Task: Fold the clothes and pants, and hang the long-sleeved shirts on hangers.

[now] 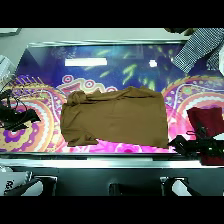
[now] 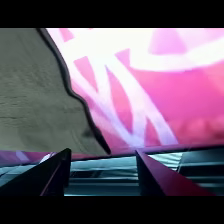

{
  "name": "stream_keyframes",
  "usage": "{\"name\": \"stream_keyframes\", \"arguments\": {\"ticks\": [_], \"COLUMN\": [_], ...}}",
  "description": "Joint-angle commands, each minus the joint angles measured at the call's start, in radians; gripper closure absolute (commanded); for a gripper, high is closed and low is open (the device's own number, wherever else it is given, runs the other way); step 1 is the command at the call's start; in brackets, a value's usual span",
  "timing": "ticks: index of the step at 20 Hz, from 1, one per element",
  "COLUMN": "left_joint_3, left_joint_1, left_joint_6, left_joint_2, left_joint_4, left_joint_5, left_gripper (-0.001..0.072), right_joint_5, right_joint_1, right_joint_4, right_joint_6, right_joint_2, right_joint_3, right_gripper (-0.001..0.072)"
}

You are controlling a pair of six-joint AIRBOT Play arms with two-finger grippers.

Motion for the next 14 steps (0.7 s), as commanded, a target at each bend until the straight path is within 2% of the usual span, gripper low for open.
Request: {"name": "stream_keyframes", "arguments": {"ticks": [1, 3, 5, 7, 13, 14], "left_joint_3": [-0.005, -0.005, -0.006, -0.018, -0.196, -0.225], "left_joint_1": [0.001, 0.001, 0.002, 0.004, 0.031, 0.031], "left_joint_6": [-0.001, -0.001, 0.0, 0.025, 0.194, 0.214], "left_joint_2": [0.002, 0.0, -0.002, -0.002, -0.002, -0.002], "left_joint_4": [0.001, -0.006, -0.024, -0.058, -0.286, -0.312], "left_joint_5": [0.021, 0.036, 0.044, 0.06, 0.146, 0.166], "left_gripper": [-0.0005, -0.0006, -0.0006, -0.0005, -0.0005, -0.0005], "right_joint_5": [-0.07, -0.066, -0.044, -0.024, -0.024, -0.034], "right_joint_1": [-0.001, -0.001, -0.001, -0.001, 0.023, 0.037], "right_joint_4": [0.035, 0.069, 0.099, 0.101, 0.124, 0.124], "right_joint_6": [-0.039, -0.064, -0.081, -0.082, -0.101, -0.103], "right_joint_2": [-0.008, -0.031, -0.059, -0.08, -0.083, -0.083], "right_joint_3": [-0.022, -0.023, -0.024, -0.025, -0.097, -0.101], "right_gripper": [0.0245, 0.0248, 0.032, 0.0321, 0.034, 0.0378]}}
